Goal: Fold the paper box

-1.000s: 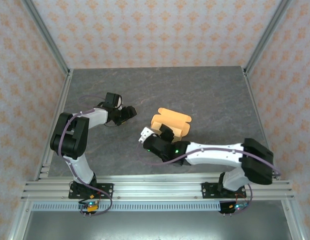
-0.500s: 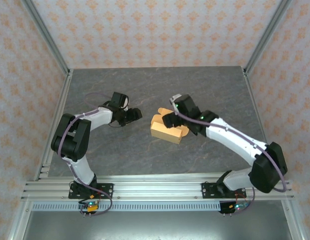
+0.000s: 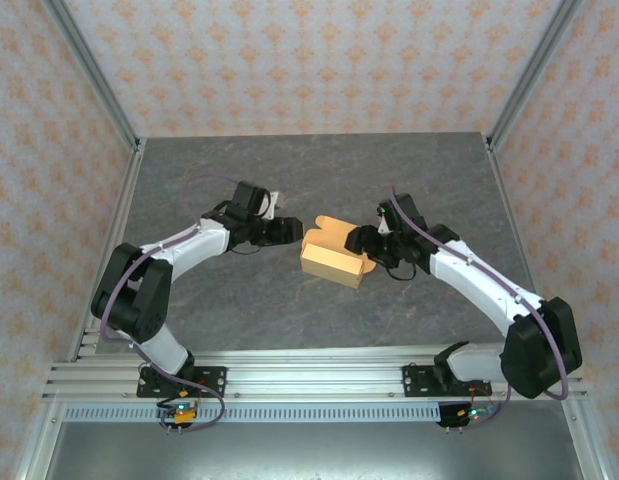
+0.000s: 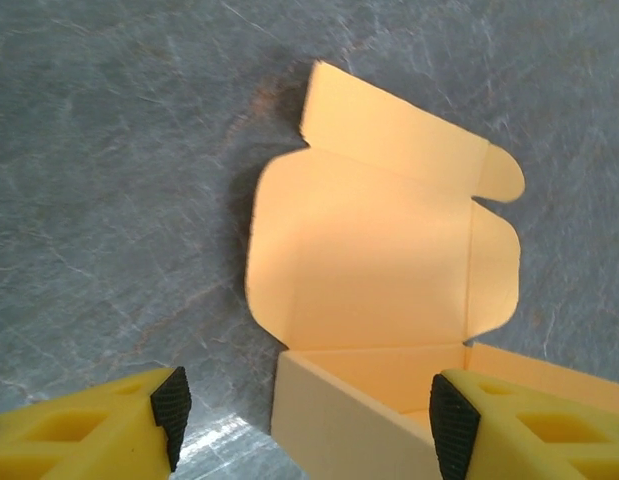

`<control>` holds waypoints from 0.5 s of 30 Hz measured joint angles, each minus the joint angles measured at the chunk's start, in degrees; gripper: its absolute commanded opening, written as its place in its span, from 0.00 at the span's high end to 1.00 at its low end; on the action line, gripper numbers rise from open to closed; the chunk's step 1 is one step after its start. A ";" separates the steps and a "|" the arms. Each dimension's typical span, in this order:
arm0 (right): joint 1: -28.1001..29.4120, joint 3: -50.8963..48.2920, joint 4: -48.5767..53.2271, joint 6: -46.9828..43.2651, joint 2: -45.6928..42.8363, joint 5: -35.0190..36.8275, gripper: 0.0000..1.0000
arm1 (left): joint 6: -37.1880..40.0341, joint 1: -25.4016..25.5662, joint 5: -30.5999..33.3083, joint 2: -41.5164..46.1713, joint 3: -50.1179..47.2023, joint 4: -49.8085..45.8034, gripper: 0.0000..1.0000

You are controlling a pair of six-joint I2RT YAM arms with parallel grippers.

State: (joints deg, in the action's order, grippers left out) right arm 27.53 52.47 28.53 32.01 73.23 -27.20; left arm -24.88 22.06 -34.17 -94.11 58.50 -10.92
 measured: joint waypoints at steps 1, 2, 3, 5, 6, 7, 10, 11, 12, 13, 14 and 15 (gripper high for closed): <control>0.00 -0.46 0.35 0.20 -0.48 -0.48 0.38 | 0.66 0.44 -0.24 0.00 -0.04 0.00 0.34; 0.00 -0.85 0.81 0.39 -0.96 -0.85 0.40 | 1.09 0.92 -0.48 0.11 -0.07 -0.02 0.34; 0.00 -1.25 1.27 0.57 -1.57 -1.11 0.41 | 1.53 1.38 -0.85 0.24 -0.15 -0.02 0.35; -0.07 -1.84 2.21 0.94 -2.93 -1.14 0.44 | 2.51 2.12 -1.31 0.66 -0.28 -0.04 0.36; -0.11 -2.21 2.60 1.01 -3.76 -1.11 0.45 | 2.80 2.49 -1.49 0.92 -0.48 -0.04 0.37; -0.22 -2.58 2.82 1.18 -4.46 -1.14 0.47 | 3.13 2.73 -1.51 1.11 -0.61 -0.11 0.38; -0.35 -3.98 3.13 1.97 -6.21 -1.18 0.55 | 4.04 3.13 -1.62 1.18 -0.83 -0.22 0.40; -0.37 -4.59 2.73 2.38 -6.23 -1.42 0.57 | 4.13 3.23 -1.62 1.18 -0.85 -0.28 0.42; -0.37 -5.25 2.27 2.75 -6.16 -1.62 0.58 | 4.42 3.34 -1.62 1.18 -0.85 -0.26 0.42; -0.37 -5.88 1.95 2.99 -6.03 -1.79 0.58 | 4.48 3.45 -1.62 1.16 -0.85 -0.26 0.42; -0.37 -6.47 1.66 3.19 -5.99 -1.99 0.59 | 4.48 3.56 -1.62 1.16 -0.85 -0.26 0.42; -0.37 -6.99 1.44 3.37 -5.66 -2.08 0.60 | 4.48 3.74 -1.62 1.11 -0.85 -0.24 0.42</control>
State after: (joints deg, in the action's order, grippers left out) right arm 27.16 45.47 29.98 35.38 67.57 -29.28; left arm -20.40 25.80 -35.79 -92.99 57.65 -11.16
